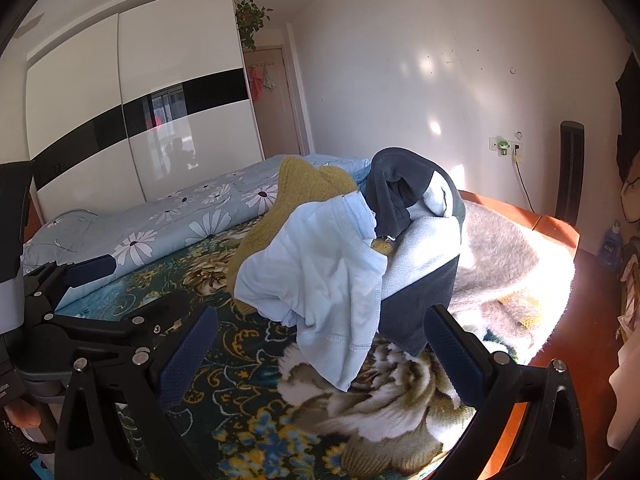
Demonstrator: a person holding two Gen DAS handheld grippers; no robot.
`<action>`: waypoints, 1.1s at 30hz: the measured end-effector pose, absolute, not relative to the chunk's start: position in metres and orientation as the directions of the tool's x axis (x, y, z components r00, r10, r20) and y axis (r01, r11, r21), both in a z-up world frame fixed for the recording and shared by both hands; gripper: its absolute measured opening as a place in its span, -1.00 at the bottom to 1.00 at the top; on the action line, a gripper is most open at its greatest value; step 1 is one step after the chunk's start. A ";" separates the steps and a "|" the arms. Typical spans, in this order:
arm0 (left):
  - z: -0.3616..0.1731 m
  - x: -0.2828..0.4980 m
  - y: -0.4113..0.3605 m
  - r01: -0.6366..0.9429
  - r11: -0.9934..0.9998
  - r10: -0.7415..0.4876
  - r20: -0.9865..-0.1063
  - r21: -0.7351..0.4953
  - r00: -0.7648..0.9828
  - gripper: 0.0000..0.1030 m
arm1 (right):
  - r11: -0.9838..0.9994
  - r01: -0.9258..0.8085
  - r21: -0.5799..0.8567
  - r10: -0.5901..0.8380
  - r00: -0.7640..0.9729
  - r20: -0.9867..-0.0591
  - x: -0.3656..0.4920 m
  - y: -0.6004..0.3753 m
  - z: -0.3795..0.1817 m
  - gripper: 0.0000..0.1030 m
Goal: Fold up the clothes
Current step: 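Approach the pile of clothes with both tools, then grasp the light blue sweatshirt hem with the right tool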
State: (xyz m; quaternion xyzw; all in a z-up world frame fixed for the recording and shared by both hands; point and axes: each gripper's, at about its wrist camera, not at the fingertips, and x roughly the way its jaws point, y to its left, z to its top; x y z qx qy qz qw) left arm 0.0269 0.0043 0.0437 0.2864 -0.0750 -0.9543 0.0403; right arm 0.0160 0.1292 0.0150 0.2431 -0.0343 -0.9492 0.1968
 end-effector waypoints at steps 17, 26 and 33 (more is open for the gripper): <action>0.041 0.024 0.002 0.037 -0.987 -0.115 -0.529 0.156 -0.841 1.00 | -0.918 0.376 0.124 -0.389 -0.801 -0.455 0.014 0.124 0.017 1.00; 0.035 0.021 -0.003 0.023 -0.992 -0.086 -0.538 0.122 -0.838 1.00 | -0.915 0.389 0.106 -0.392 -0.799 -0.456 0.011 0.121 0.014 1.00; 0.025 0.025 -0.028 0.051 -0.996 -0.086 -0.562 0.078 -0.823 1.00 | -0.914 0.345 0.212 -0.405 -0.780 -0.477 -0.014 0.134 0.002 1.00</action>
